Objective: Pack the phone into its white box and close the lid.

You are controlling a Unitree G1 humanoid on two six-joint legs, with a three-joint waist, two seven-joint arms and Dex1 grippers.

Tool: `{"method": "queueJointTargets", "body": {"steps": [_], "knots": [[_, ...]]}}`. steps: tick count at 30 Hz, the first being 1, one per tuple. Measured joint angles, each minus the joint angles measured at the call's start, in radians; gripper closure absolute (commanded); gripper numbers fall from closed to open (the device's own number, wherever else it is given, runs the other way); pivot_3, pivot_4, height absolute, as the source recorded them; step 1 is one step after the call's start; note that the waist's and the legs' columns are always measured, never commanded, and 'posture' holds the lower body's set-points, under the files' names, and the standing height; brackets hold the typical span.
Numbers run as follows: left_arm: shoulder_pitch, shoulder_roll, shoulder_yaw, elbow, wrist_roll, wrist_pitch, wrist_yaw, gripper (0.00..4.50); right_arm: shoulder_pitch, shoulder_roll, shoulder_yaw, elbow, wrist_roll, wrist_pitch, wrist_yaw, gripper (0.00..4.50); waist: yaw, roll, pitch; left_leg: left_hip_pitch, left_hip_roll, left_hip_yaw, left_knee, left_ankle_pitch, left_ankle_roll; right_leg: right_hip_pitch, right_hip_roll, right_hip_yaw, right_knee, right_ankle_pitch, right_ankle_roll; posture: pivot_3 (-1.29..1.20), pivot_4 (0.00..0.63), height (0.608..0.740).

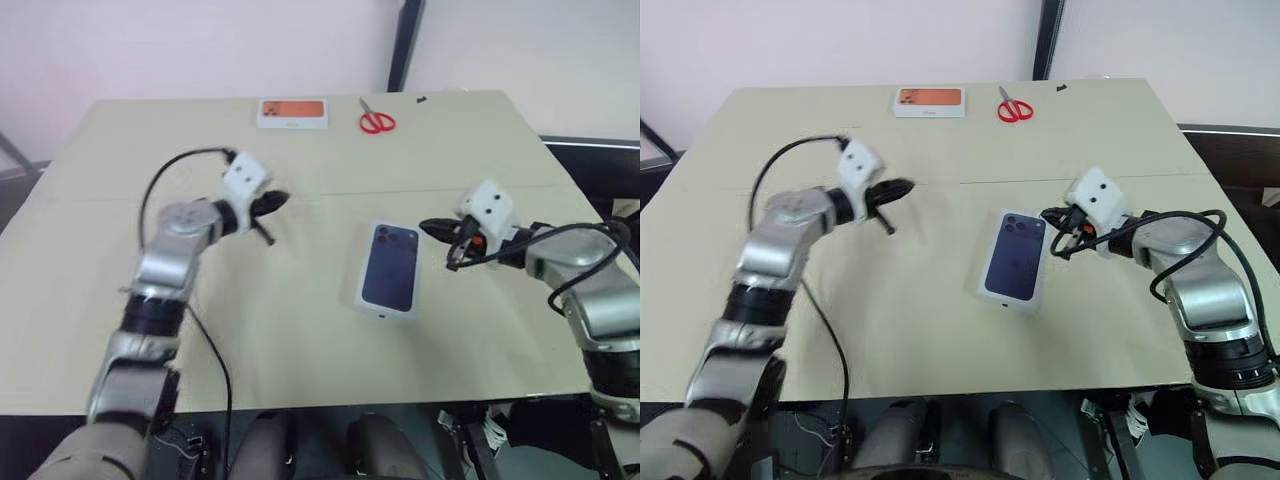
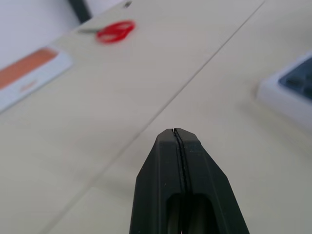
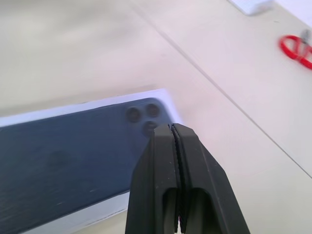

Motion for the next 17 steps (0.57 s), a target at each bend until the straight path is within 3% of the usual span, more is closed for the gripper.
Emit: {"method": "queueJointTargets", "body": {"steps": [8, 17], "knots": [[0.277, 0.098, 0.171, -0.238, -0.103, 0.116, 0.032, 4.5, -0.016, 0.011, -0.019, 0.16, 0.057, -0.05, 0.084, 4.44, 0.029, 0.0, 0.0, 0.0, -0.001, -0.001, 0.001, -0.001, 0.002, 0.003, -0.002, -0.001, -0.002, 0.0, 0.0, 0.0, 0.15, 0.74], [0.334, 0.095, 0.177, -0.319, -0.163, 0.16, 0.103, 4.5, -0.027, 0.011, -0.011, 0.251, 0.047, -0.096, 0.118, 4.44, 0.018, 0.0, 0.0, 0.0, -0.001, -0.001, 0.001, -0.004, 0.006, 0.002, -0.001, -0.001, -0.001, 0.0, 0.0, 0.0, 0.15, 0.74]]}}
